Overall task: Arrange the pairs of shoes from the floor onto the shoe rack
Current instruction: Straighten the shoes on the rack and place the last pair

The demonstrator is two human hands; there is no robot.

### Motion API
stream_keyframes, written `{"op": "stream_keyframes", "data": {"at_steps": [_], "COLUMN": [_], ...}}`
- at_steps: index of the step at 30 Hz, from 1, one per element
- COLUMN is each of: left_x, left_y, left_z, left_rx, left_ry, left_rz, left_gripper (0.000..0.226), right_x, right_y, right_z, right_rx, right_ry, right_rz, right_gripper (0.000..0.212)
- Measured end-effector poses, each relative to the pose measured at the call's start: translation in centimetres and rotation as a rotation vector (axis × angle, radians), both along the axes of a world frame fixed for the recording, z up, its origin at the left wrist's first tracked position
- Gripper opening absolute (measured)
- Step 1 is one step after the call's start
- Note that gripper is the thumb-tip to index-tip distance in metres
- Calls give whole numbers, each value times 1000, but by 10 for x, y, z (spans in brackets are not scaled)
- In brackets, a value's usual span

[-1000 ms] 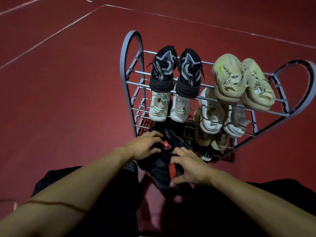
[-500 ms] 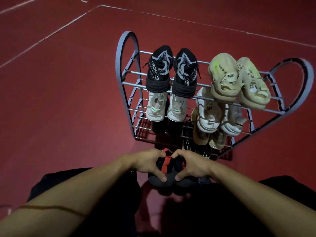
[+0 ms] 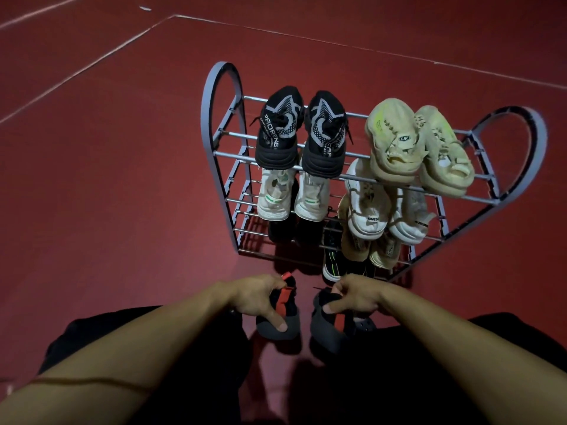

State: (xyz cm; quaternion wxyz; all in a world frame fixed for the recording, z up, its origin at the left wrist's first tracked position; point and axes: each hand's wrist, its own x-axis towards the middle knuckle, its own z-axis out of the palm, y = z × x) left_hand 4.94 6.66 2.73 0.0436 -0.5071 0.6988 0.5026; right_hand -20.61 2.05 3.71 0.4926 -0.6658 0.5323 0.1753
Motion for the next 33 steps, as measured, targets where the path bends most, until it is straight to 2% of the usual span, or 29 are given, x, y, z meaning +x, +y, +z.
{"op": "stream_keyframes", "data": {"at_steps": [4,6,8,11,14,16,17,19,21,23,25,29,32,33], "left_x": [5,5,3,-2,-6,-4,0,4,9,10,8,2,-1,1], "left_y": [-1,-3,-3,-3,3,6,7,8,5,0,-5,-13,-25,-28], "left_z": [-6,-9,-10,-14,-15,-21,-33,-45,-64,-75,-79,-111,-141,-156], "left_rx": [26,11,-32,-164,-193,-102,-11,150,178,270,287,272,169,127], "left_ry": [-17,-37,-122,-323,-351,-347,-292,-15,117,249,303,311,306,243], "left_rz": [36,48,24,-53,63,211,330,707,998,1188,1274,1289,1220,1128], "left_gripper": [51,57,64,75,72,68,57,36,33,32,32,30,39,42], "right_x": [0,3,7,13,16,16,16,17,18,19,20,22,19,19], "right_y": [3,5,7,8,9,10,10,9,9,7,3,-9,-16,-18], "right_z": [3,2,0,-4,-6,-12,-16,-29,-38,-53,-69,-100,-128,-135], "right_rx": [-1,3,-39,-100,-166,-217,-242,-278,-310,-322,-321,-340,-416,-461], "right_ry": [-66,-138,-172,-211,-197,-183,-178,-166,-167,-164,-174,-146,-223,-223], "right_rz": [3,-7,11,8,-1,-35,-58,-114,-154,-162,-151,9,51,51], "right_gripper": [29,39,52,52,46,41,38,38,42,45,41,35,28,28]}}
